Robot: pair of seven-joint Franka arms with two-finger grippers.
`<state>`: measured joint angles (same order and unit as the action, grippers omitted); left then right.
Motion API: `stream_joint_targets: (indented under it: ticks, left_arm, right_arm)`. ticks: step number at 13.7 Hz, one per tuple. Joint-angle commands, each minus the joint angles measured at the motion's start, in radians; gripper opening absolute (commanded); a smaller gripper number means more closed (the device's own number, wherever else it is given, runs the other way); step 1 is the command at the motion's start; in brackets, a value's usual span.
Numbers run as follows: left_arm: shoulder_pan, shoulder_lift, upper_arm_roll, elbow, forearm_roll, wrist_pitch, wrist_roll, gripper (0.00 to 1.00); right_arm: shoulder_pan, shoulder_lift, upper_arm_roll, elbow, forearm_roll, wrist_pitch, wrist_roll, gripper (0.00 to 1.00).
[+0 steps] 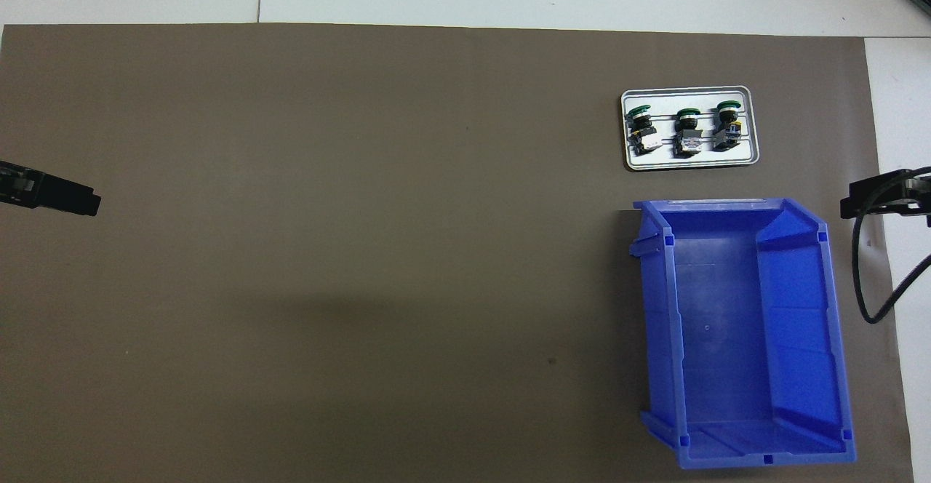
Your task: Place and press button with both arms
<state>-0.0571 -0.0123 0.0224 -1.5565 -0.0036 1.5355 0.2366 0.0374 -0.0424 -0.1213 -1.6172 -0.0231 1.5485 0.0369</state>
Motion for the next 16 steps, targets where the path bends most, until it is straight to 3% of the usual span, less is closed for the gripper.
stream_joint_targets:
  ticks: [1, 5, 8, 12, 16]
  left_arm:
    - [0.008, -0.025, -0.006, -0.025, 0.014, -0.003, 0.006, 1.0]
    - [0.008, -0.025, -0.006, -0.025, 0.014, -0.002, 0.006, 1.0]
    - [0.008, -0.025, -0.006, -0.027, 0.014, -0.003, 0.006, 1.0]
    - [0.008, -0.025, -0.006, -0.027, 0.014, -0.003, 0.006, 1.0]
    - [0.008, -0.025, -0.006, -0.027, 0.014, -0.003, 0.006, 1.0]
  right_arm:
    - [-0.001, -0.019, 0.006, -0.02, -0.02, 0.012, -0.003, 1.0]
    - [-0.004, -0.023, 0.006, -0.032, -0.018, 0.022, -0.011, 1.0]
    - [-0.001, -0.016, 0.006, -0.055, -0.023, 0.135, -0.018, 1.0]
    - [-0.001, 0.157, 0.011, 0.041, -0.015, 0.243, -0.02, 1.0]
    - [-0.001, 0.364, 0.045, 0.062, -0.008, 0.523, -0.011, 1.0]
